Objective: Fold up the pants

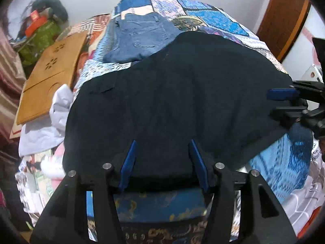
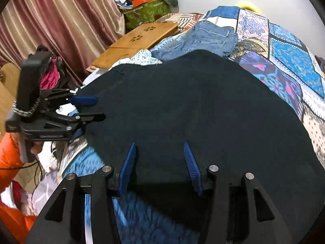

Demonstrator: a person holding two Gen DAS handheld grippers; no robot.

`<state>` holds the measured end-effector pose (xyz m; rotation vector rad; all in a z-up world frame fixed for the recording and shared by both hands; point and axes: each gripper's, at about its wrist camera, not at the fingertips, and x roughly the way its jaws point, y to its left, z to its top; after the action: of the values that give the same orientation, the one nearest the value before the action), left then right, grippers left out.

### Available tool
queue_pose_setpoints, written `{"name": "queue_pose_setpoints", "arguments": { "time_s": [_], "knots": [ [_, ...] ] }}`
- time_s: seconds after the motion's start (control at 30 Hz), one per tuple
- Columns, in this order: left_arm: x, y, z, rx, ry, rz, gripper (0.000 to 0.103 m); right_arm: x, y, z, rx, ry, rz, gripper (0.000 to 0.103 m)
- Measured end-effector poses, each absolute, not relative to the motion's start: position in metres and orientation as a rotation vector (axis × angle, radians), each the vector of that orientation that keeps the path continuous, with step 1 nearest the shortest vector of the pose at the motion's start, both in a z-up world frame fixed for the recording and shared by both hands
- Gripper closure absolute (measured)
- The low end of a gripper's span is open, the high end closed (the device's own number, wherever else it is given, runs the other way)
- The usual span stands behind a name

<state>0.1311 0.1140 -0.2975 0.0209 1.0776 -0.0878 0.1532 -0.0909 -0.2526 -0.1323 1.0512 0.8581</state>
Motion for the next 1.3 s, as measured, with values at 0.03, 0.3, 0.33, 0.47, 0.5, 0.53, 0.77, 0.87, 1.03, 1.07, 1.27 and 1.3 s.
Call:
{"name": "queue_pose_setpoints", "arguments": {
  "time_s": [0.03, 0.3, 0.33, 0.47, 0.5, 0.53, 0.77, 0.87, 1.03, 1.07, 1.27, 1.3],
  "knots": [
    [0.129, 0.116, -0.299, 0.011, 1.078, -0.083, 0.046, 0.152, -0.099, -0.253, -0.097, 1.057, 0.859, 0.057],
    [0.133, 0.115, -0.275, 0.04, 1.083, -0.028, 0.046, 0.135, -0.15, -0.234, -0.06, 1.003, 0.776, 0.058],
    [0.137, 0.115, -0.267, 0.027, 1.068, -0.025, 0.046, 0.138, -0.166, -0.228, -0.04, 0.981, 0.746, 0.058],
    [0.157, 0.108, -0.243, -0.03, 1.028, -0.028, 0.045, 0.157, -0.24, -0.212, 0.032, 0.912, 0.577, 0.057],
    [0.164, 0.103, -0.24, -0.039, 1.023, -0.031, 0.044, 0.163, -0.264, -0.212, 0.057, 0.9, 0.517, 0.057],
    [0.171, 0.095, -0.238, -0.038, 1.023, -0.033, 0.044, 0.165, -0.279, -0.211, 0.072, 0.897, 0.477, 0.057],
    [0.214, 0.035, -0.239, 0.013, 1.064, -0.083, 0.044, 0.189, -0.383, -0.245, 0.117, 0.951, 0.206, 0.057],
    [0.226, 0.007, -0.242, 0.056, 1.068, -0.118, 0.044, 0.195, -0.409, -0.264, 0.181, 0.98, 0.168, 0.057],
    [0.24, -0.029, -0.261, 0.114, 1.109, -0.167, 0.044, 0.199, -0.421, -0.286, 0.211, 1.004, 0.158, 0.057],
    [0.242, -0.036, -0.267, 0.128, 1.122, -0.171, 0.044, 0.201, -0.422, -0.29, 0.219, 1.006, 0.158, 0.057],
    [0.243, -0.052, -0.286, 0.171, 1.122, -0.157, 0.034, 0.212, -0.426, -0.309, 0.238, 1.052, 0.183, 0.056],
    [0.244, -0.052, -0.287, 0.167, 1.12, -0.154, 0.033, 0.212, -0.425, -0.311, 0.229, 1.051, 0.189, 0.055]
  ]
}}
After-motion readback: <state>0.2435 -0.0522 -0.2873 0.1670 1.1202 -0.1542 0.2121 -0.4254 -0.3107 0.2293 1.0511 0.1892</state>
